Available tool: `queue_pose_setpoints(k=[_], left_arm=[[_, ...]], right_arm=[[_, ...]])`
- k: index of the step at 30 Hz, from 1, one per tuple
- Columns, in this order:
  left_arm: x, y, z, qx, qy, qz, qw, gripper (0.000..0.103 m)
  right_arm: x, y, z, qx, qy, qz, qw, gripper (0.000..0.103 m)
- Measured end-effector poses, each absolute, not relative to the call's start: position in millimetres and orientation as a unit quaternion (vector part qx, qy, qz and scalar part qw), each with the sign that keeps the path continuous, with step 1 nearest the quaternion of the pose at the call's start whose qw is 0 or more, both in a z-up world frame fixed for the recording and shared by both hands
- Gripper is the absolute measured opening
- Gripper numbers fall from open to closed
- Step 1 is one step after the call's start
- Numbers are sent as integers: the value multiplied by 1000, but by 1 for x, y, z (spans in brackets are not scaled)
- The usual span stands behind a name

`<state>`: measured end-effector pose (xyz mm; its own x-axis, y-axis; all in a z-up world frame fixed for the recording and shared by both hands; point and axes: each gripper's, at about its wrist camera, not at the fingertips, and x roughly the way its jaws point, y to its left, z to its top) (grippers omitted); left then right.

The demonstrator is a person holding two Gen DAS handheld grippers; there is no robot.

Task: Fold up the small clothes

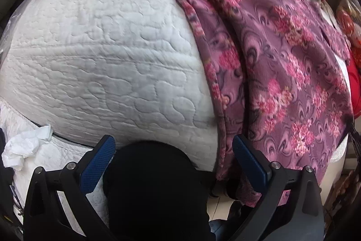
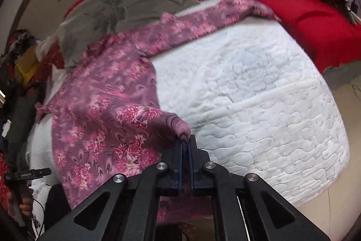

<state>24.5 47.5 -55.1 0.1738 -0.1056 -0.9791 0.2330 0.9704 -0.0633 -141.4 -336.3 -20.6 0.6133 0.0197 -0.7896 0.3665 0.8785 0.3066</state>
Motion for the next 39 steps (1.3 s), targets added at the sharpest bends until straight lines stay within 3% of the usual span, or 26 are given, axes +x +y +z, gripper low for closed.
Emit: queue_pose_setpoints(k=[5, 7, 8, 9, 11, 13, 19, 26, 28, 30, 32, 34, 35, 36, 39], left_arm=[[21, 24, -68, 79, 628, -116, 765, 103], [20, 9, -73, 83, 633, -123, 760, 93], [22, 5, -79, 75, 643, -130, 751, 79], [22, 2, -86, 62, 656, -141, 739, 54], [22, 0, -92, 26, 671, -167, 722, 24], [22, 1, -88, 6, 664, -182, 725, 3], [30, 39, -54, -46, 624, -201, 753, 2], [32, 58, -53, -53, 624, -206, 752, 3], [31, 52, -55, -37, 619, -214, 755, 14], [31, 46, -56, -15, 615, -209, 760, 54], [28, 40, -58, 3, 611, -204, 765, 59], [29, 34, -64, 7, 617, -204, 760, 57], [29, 34, -65, 4, 618, -208, 758, 27], [30, 31, -66, 1, 622, -218, 752, 4], [29, 38, -54, -24, 614, -225, 756, 2]], right_arm=[[-141, -332, -38, 263, 444, -94, 851, 8], [-140, -332, -43, 274, 449, -91, 846, 9], [-139, -332, -43, 276, 451, -89, 844, 9], [-138, -331, -44, 277, 453, -88, 843, 9], [-139, -328, -43, 274, 455, -88, 843, 9], [-136, -325, -42, 268, 459, -89, 843, 9], [-137, -316, -35, 254, 457, -67, 850, 5], [-140, -318, -28, 255, 455, -77, 850, 5], [-139, -321, -32, 268, 459, -81, 844, 9], [-137, -321, -35, 270, 465, -83, 839, 9], [-134, -320, -38, 265, 475, -85, 835, 13], [-131, -319, -42, 259, 484, -90, 831, 15], [-130, -318, -45, 256, 487, -91, 830, 14], [-129, -316, -46, 252, 488, -91, 831, 14], [-130, -313, -41, 242, 482, -82, 838, 4]])
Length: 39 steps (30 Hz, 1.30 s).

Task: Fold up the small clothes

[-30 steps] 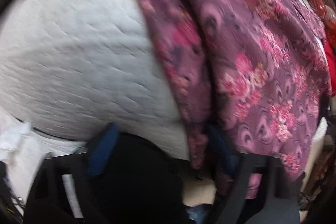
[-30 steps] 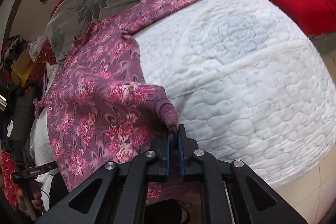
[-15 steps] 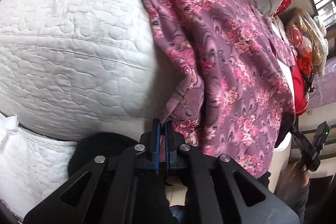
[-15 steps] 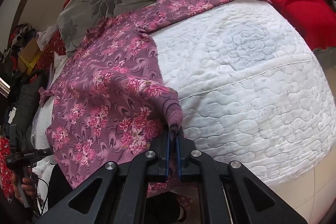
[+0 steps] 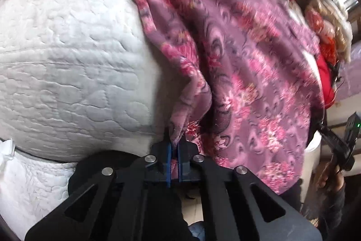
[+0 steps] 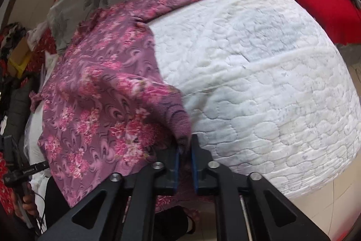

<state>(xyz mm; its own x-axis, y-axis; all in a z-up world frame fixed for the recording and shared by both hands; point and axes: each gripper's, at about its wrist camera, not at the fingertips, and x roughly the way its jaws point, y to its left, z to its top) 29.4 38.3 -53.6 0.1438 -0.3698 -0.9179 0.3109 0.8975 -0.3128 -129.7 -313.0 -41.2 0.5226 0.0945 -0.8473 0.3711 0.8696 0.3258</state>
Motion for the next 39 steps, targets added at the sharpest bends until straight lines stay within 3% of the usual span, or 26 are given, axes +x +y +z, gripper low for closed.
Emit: queue_pose_setpoints(k=[7, 12, 15, 19, 22, 25, 26, 28, 30, 35, 39], left_arm=[[25, 101, 24, -179, 593, -262, 739, 2], [18, 131, 45, -173, 606, -226, 742, 2], [21, 137, 11, -141, 639, -182, 734, 2], [30, 144, -38, -113, 676, -131, 716, 3], [35, 150, -34, -100, 665, -119, 730, 3], [51, 141, -6, -75, 625, -128, 767, 4], [59, 132, 4, -67, 611, -135, 777, 7], [72, 112, 15, -57, 592, -150, 790, 23], [89, 87, 18, -42, 576, -158, 801, 58], [125, 18, -4, 8, 568, -150, 809, 59], [141, -7, -36, 40, 598, -129, 790, 59]], right_arm=[[-163, -309, 35, 331, 388, 24, 860, 4], [-177, -305, 78, 379, 331, 80, 860, 4], [-173, -305, 67, 379, 340, 66, 858, 4], [-162, -321, 0, 386, 416, -14, 823, 4], [-157, -329, -40, 377, 483, -64, 788, 5], [-148, -325, -29, 335, 492, -87, 799, 10], [-139, -324, -18, 319, 483, -85, 811, 11], [-118, -322, 1, 304, 455, -67, 834, 14], [-94, -319, 12, 296, 429, -43, 852, 17], [-41, -299, -3, 265, 425, -14, 865, 17], [-16, -301, -34, 241, 483, -17, 842, 12]])
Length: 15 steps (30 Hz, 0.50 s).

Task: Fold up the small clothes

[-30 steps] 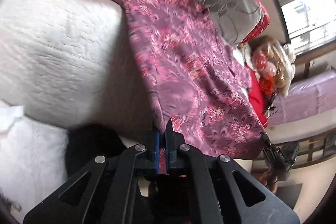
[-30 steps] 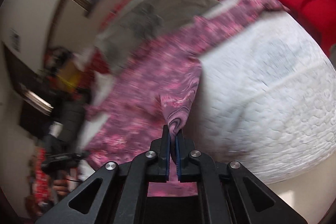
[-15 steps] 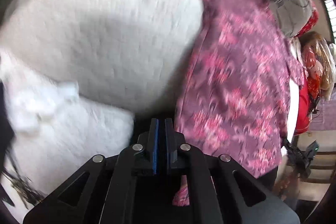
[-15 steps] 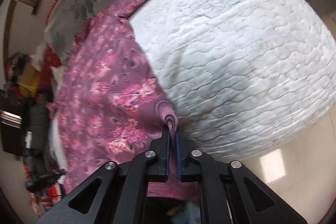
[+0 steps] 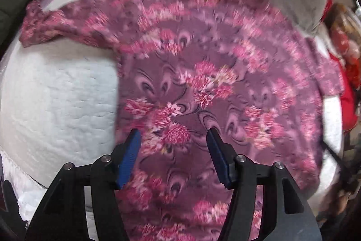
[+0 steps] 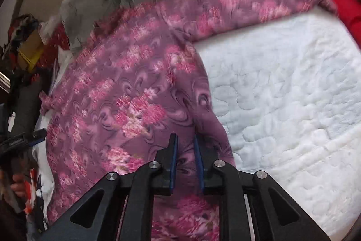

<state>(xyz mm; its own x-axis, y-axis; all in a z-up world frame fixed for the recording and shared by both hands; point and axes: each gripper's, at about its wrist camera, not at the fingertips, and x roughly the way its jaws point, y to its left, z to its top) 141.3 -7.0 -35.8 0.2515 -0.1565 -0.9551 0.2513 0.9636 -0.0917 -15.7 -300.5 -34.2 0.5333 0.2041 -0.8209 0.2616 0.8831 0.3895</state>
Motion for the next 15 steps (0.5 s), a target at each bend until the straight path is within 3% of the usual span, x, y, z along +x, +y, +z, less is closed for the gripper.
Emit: queue_pose_setpoints(k=[3, 5, 10, 15], left_arm=[[149, -11, -48, 44, 608, -124, 783, 60], [152, -13, -47, 44, 603, -128, 786, 63], [158, -16, -47, 45, 603, -135, 785, 64], [180, -22, -39, 18, 602, -147, 784, 64]], right_arm=[[-14, -351, -13, 304, 430, -26, 850, 21], [-15, -412, -4, 362, 384, -76, 846, 46], [-28, -567, -21, 511, 273, -225, 783, 50], [-27, -634, -56, 613, 181, -265, 722, 55]])
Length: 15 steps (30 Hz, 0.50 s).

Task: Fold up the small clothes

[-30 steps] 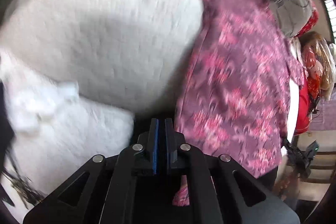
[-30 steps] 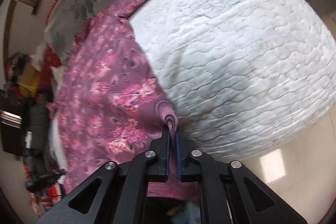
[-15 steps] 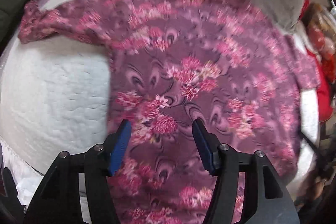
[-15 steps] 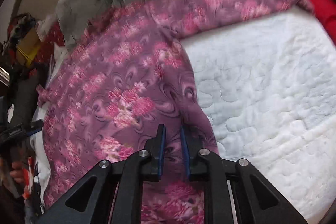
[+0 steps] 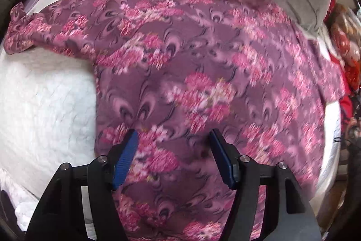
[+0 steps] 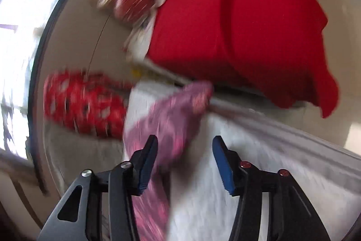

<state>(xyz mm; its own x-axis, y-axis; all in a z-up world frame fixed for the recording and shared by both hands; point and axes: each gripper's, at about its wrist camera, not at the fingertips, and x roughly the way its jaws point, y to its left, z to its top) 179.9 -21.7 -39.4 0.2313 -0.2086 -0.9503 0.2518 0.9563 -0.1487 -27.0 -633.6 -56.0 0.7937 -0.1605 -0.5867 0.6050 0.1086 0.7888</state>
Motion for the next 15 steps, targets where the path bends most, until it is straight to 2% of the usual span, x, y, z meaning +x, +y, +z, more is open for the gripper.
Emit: queue_pose_setpoints(k=[6, 7, 8, 9, 11, 13, 15], left_arm=[[217, -42, -27, 3, 592, -149, 792, 64], [224, -46, -25, 6, 588, -148, 795, 64], [231, -50, -22, 9, 584, -146, 798, 64], [234, -53, -17, 10, 579, -143, 803, 64], [245, -54, -11, 6, 566, -144, 812, 64], [256, -55, -9, 6, 558, -139, 818, 64], [266, -55, -19, 7, 564, -126, 816, 64]], right_arm=[[19, -666, -73, 612, 183, -266, 723, 61], [28, -669, -77, 608, 192, -267, 723, 58], [31, -673, -76, 603, 196, -267, 726, 34], [32, -673, -74, 594, 195, -265, 734, 15], [31, -681, -57, 572, 192, -270, 750, 12], [16, -684, -28, 529, 153, -287, 784, 11], [12, -687, -12, 492, 163, -309, 797, 11]])
